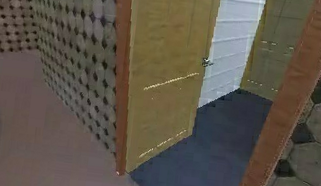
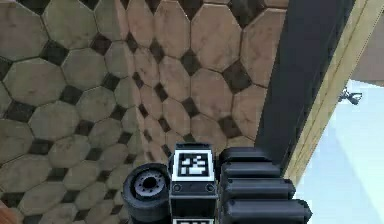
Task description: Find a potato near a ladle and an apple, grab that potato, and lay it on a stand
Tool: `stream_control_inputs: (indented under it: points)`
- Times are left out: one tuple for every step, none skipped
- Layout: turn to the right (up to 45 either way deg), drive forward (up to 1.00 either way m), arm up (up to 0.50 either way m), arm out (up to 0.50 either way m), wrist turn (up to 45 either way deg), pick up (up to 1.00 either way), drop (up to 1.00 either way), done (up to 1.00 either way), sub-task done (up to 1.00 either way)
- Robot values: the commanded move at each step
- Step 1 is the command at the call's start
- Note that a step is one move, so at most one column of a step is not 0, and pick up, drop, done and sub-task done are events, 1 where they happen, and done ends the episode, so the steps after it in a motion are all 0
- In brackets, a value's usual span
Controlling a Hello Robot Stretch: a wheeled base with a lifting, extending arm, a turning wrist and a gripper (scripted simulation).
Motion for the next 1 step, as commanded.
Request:
stream_control_inputs:
  points:
    - [-15.0, 0.0, 0.0, 0.0, 0.0, 0.0, 0.0, 0.0, 0.0]
